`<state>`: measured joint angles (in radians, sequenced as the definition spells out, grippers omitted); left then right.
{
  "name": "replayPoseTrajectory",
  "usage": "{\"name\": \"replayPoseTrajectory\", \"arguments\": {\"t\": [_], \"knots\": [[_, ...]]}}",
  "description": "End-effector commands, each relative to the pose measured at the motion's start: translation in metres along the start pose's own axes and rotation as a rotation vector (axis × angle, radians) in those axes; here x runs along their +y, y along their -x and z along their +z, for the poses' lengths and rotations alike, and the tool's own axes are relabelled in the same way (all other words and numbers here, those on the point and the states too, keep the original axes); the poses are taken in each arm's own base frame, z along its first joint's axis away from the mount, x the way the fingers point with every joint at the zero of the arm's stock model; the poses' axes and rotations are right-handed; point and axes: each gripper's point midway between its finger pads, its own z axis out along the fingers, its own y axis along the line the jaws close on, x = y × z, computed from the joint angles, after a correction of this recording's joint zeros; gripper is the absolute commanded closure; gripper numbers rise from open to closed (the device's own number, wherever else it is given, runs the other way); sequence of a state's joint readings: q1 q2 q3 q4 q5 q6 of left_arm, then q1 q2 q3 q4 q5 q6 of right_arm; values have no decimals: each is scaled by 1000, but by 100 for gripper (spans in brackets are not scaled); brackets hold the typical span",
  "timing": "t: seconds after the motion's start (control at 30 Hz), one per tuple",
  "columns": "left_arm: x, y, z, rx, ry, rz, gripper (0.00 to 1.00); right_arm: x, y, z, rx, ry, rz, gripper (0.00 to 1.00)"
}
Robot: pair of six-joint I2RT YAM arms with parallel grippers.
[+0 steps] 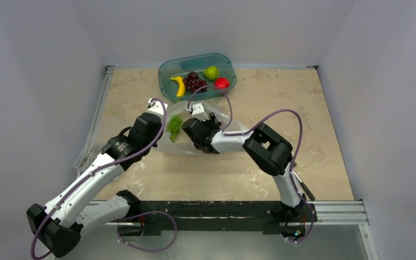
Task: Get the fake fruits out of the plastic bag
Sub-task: Adjust the plastic bag at the center of the board.
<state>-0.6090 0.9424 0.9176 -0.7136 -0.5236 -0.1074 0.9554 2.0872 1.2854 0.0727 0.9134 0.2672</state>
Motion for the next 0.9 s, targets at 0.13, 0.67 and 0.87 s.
{"name": "replayPoseTrajectory", "arguments": {"t": [0.13, 0.67, 0.87], "knots": [[-3, 0, 5, 1, -2, 23, 100, 5, 2, 34, 11, 70, 14, 41], [-28, -14, 19, 112, -86, 90, 100, 29, 24, -56, -72, 364, 121, 100], [-38, -17, 18, 120, -147, 118, 100, 31, 45, -106, -137, 534, 258, 100]]}}
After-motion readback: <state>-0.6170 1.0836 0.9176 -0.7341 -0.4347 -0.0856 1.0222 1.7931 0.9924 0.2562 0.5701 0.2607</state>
